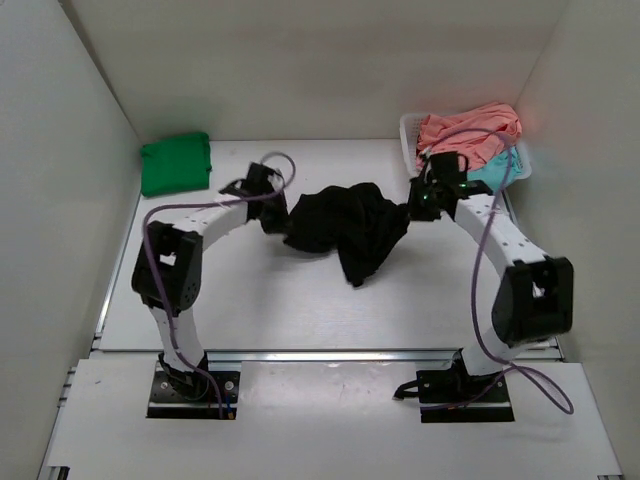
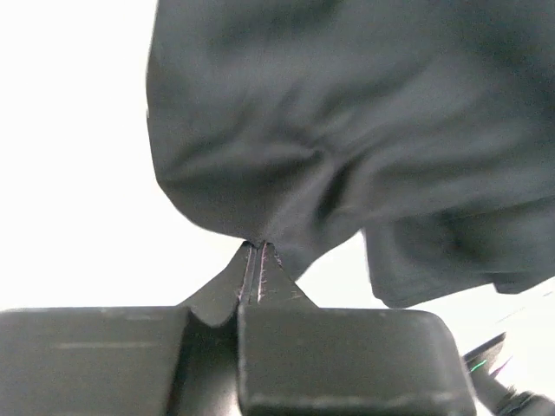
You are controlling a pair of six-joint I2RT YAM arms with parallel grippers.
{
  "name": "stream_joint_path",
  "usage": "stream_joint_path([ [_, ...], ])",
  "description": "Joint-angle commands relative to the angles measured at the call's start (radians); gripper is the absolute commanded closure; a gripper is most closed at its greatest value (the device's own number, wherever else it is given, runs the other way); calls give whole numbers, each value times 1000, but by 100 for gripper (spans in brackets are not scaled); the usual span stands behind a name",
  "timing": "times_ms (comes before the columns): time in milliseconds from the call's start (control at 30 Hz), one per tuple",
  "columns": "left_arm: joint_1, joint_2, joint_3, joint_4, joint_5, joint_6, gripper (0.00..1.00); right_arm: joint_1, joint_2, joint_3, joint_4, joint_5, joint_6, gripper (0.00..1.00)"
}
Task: Fold and stack the t-shirts
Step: Flatten out the tshirt
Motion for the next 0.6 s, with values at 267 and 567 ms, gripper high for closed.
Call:
stream_joint_path([
  [267,296,-373,670,-157,-55,20,100,-18,-417,310,74,43,-91,100],
  [567,411,-431,826,-174,-3,-44,100,-11,-426,462,125,29,-76,100],
])
